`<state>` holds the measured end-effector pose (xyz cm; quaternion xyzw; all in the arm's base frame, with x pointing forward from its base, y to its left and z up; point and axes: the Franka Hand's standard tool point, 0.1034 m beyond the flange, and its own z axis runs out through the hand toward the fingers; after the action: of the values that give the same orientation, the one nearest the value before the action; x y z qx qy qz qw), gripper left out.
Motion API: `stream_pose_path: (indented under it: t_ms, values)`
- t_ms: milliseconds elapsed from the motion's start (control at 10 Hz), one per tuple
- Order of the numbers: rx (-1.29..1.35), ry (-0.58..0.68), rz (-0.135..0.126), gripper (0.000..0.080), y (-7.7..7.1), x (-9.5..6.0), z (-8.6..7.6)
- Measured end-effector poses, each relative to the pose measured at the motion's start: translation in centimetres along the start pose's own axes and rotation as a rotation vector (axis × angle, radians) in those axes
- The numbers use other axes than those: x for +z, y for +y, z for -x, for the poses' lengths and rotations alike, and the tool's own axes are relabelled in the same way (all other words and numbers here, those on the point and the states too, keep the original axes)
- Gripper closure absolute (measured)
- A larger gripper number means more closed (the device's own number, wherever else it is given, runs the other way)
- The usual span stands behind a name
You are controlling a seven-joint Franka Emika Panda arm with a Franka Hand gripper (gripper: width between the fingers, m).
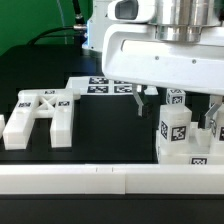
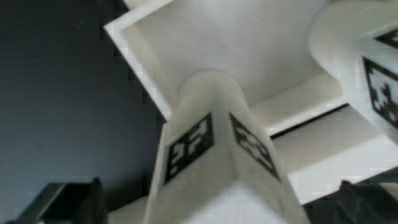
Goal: Assemble chair
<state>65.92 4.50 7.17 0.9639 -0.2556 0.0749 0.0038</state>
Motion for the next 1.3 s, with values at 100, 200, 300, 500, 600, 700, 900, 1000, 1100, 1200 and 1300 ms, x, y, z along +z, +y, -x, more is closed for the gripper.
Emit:
stream_pose_path:
  t_ms: [100, 200, 300, 500, 600, 700, 900, 1000, 1100, 1200, 1300]
  values:
    - [-0.082, 0.001, 0.000, 0.0150, -0.01, 0.00, 0.00]
    - [-0.151, 0.001, 0.000, 0.0150, -0.02, 0.00, 0.01]
    - [-0.226, 0.001, 0.002, 0.0150, 0.00, 0.00, 0.00]
    - [-0.328, 0.003, 0.009, 0.0150, 0.08, 0.02, -0.04]
    - [-0.410, 0.004, 0.013, 0.0150, 0.14, 0.04, -0.07]
    - [-0.469, 0.004, 0.018, 0.0150, 0.21, 0.05, -0.10]
    - [-0.581, 0.004, 0.023, 0.0150, 0.45, 0.07, -0.25]
    - [-0.578, 0.004, 0.024, 0.0150, 0.50, 0.08, -0.28]
    - [-0.577, 0.004, 0.024, 0.0251, 0.50, 0.08, -0.28]
    - [-0.564, 0.004, 0.023, 0.0251, 0.50, 0.09, -0.28]
    - [-0.549, 0.004, 0.023, 0.0435, 0.51, 0.09, -0.27]
